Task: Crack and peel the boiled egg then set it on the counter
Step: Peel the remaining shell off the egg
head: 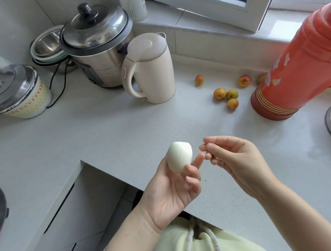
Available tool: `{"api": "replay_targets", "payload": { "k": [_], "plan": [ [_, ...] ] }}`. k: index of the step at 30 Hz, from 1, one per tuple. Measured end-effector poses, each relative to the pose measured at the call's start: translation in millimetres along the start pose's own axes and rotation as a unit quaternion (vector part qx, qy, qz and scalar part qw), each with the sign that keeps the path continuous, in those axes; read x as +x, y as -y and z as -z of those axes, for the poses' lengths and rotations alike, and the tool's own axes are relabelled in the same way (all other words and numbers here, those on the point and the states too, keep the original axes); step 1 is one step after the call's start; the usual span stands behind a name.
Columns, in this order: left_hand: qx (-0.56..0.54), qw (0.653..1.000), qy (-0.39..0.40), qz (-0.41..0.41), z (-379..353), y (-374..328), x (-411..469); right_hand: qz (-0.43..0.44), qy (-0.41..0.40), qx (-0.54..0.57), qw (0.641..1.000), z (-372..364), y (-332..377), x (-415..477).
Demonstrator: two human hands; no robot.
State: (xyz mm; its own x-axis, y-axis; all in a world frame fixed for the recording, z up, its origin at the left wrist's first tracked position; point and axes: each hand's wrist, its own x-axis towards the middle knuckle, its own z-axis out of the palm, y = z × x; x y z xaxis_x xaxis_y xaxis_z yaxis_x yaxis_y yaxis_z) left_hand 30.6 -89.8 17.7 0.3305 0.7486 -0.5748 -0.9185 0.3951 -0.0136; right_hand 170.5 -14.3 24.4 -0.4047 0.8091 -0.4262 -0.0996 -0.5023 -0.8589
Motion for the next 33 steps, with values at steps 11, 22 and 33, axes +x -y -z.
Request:
{"api": "replay_targets", "payload": {
  "k": [11,22,33],
  "plan": [
    [0.118,0.993,-0.005,0.005,3,3,3,0.092,0.086,-0.208,0.97,-9,13,-10],
    [0.061,0.997,0.037,0.013,12,3,6,0.243,0.017,-0.297,0.923,-8,-4,-5],
    [0.213,0.909,-0.211,-0.291,48,-32,-29,-0.036,0.072,-0.394,0.916,-31,-55,36]
  ]
}}
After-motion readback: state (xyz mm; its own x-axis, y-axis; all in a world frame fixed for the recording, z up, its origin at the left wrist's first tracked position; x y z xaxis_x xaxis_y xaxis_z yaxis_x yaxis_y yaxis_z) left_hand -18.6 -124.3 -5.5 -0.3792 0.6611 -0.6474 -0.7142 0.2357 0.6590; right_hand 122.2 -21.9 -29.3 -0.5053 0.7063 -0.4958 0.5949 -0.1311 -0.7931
